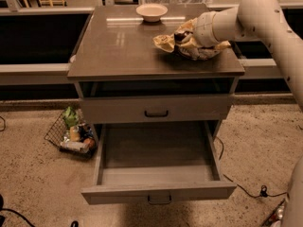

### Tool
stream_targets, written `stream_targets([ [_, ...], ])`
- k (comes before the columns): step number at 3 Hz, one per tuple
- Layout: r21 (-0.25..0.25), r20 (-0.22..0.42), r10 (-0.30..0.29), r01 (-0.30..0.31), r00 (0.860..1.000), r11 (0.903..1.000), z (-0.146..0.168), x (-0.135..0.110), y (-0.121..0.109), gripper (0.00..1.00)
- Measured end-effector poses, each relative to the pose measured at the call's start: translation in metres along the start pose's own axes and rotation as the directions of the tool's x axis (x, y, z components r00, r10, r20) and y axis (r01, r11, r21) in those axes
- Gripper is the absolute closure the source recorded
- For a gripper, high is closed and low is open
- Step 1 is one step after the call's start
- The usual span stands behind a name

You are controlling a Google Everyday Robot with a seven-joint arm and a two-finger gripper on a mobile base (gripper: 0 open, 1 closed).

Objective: Place brown chip bag into middle drawer

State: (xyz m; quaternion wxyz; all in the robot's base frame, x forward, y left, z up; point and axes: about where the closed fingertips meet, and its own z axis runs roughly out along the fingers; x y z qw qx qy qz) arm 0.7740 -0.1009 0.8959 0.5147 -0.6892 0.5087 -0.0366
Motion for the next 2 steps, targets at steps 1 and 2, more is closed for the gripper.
stream_targets([
  [1,-0.023,0.03,-0.004,0.005,1.0,0.9997,0.003,-0.003,0.005,1.0],
  [2,-0.035,0.168,-0.099,0.107,0.981,0.9936,-0.027,-0.064,0.022,1.0],
])
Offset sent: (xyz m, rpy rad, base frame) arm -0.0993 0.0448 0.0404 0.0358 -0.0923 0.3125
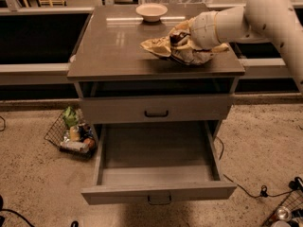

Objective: Place brown chip bag into middle drawer

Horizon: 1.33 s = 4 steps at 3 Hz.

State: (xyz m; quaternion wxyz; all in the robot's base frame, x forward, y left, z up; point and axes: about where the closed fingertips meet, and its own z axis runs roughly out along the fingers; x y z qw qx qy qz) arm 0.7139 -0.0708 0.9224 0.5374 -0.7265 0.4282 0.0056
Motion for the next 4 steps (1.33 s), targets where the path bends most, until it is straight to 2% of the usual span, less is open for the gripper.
stream_targets([
  [1,-0.007,0.097,-0.064,0.065,0.993,0.9979,-0.022,-0.055,0.015,1.0],
  [2,0.002,0.235,0.047,-0.049,0.971,0.9988,-0.04,-0.104,0.066,1.0],
  [3,-0.074,0.295,0.241,-0.229,0.925,0.9706,-0.014,-0.109,0.148,1.0],
  [4,-0.072,0.296,0.239,-0.228,0.925,0.971,-0.015,-0.108,0.146,1.0],
])
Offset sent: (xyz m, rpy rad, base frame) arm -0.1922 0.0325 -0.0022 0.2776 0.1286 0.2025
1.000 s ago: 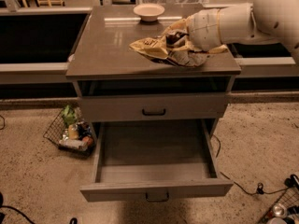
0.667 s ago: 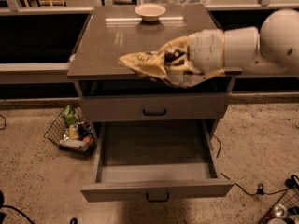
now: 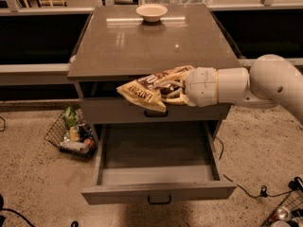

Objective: Place brown chip bag into middle drawer

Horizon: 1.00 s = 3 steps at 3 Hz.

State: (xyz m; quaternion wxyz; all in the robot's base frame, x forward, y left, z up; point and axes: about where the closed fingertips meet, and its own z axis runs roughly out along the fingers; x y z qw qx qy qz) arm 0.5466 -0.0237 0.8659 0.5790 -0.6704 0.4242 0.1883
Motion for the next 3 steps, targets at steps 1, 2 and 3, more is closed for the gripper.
stream_targets([
  [1,-0.004,-0.001,0.013,-0.013,1.0,0.9999,0.001,0.004,0.004,1.0],
  [2,0.031,-0.062,0.109,-0.107,0.992,0.9937,-0.016,0.038,0.039,1.0],
  [3,0.08,-0.128,0.21,-0.201,0.969,0.9763,-0.031,0.067,0.084,1.0],
])
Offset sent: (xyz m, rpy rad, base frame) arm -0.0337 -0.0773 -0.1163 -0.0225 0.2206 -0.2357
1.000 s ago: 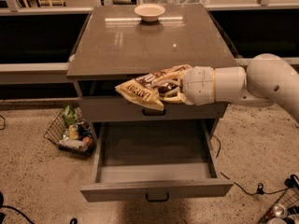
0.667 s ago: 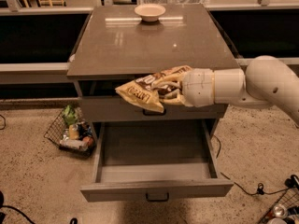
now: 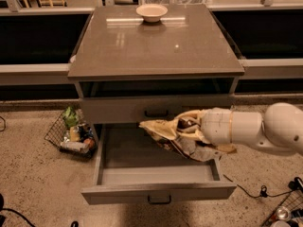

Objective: Place brown chip bag into middle drawer

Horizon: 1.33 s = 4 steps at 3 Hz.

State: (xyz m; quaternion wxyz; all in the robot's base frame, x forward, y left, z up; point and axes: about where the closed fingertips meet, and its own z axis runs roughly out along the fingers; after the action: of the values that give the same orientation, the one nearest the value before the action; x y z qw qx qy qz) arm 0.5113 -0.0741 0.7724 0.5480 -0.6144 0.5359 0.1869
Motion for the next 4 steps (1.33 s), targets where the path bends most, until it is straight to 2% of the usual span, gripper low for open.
stream_targets([
  [1,0.029,-0.063,0.072,-0.07,0.995,0.9971,-0.01,0.039,0.028,1.0],
  [2,0.034,-0.107,0.102,-0.099,0.989,0.9946,-0.018,0.085,0.039,1.0],
  [3,-0.006,-0.088,0.141,-0.142,0.986,0.9898,-0.02,0.139,0.033,1.0],
  [4,-0.007,-0.089,0.141,-0.142,0.986,0.9898,-0.02,0.139,0.034,1.0],
])
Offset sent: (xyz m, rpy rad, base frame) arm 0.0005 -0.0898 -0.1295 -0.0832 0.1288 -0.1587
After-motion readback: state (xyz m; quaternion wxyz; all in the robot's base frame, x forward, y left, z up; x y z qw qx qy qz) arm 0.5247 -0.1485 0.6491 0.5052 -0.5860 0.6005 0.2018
